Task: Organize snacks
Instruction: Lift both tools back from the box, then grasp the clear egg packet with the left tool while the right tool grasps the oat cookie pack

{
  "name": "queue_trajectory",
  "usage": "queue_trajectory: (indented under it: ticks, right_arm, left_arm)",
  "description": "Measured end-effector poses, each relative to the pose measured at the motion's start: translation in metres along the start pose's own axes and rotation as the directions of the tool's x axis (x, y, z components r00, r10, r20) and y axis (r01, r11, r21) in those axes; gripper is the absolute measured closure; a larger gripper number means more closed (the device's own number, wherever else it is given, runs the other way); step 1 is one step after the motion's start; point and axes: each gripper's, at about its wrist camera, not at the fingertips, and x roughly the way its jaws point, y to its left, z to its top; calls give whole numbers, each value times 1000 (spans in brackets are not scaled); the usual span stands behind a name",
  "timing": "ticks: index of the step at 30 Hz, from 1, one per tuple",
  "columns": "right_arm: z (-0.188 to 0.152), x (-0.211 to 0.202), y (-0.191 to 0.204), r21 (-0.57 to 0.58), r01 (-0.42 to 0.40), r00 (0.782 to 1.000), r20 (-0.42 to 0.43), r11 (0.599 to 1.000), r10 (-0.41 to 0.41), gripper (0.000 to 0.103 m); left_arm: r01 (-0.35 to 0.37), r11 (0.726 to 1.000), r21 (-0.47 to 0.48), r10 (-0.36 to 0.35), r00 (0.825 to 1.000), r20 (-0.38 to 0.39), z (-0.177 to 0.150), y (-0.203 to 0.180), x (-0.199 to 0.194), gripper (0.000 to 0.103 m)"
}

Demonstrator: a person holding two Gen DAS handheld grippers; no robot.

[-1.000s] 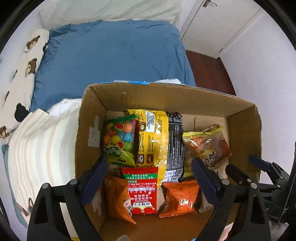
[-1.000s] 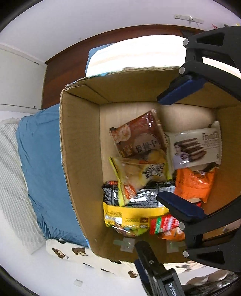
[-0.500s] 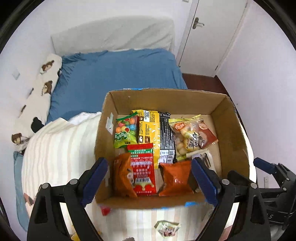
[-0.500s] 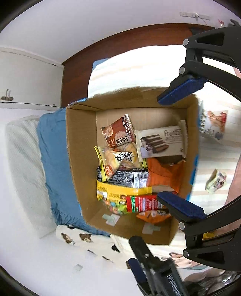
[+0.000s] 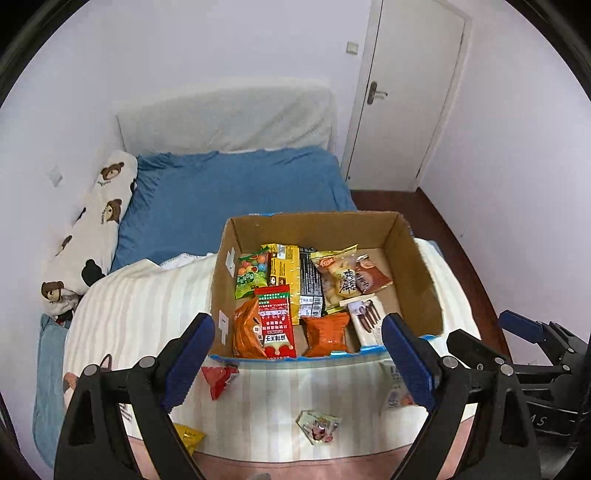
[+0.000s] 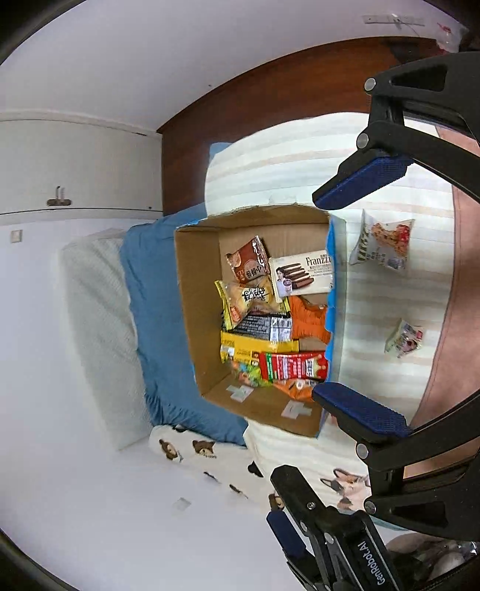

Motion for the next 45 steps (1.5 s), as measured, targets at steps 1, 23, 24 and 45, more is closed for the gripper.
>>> queue_trajectory:
  ticks: [1, 23, 24, 45]
  right_arm:
    - [-3, -7, 1, -5, -5, 1000, 7, 1000, 5, 6]
    - [-92, 154, -91, 210, 80, 942, -336, 974, -5, 7]
    - [-95, 166, -94, 218, 88, 934, -356, 972, -5, 7]
    - [-192, 164, -93, 136, 8, 843, -534, 991, 67, 46]
  left_arm:
    - [0, 1000, -1, 0, 1000, 7, -3, -1, -6, 10]
    - [-88, 990, -112, 31, 902, -430, -140, 1, 132, 11]
    - [-90, 989, -114, 30, 893, -449, -146, 0, 141, 11]
    - [62, 993, -100, -111, 778, -618, -215, -26, 198, 66]
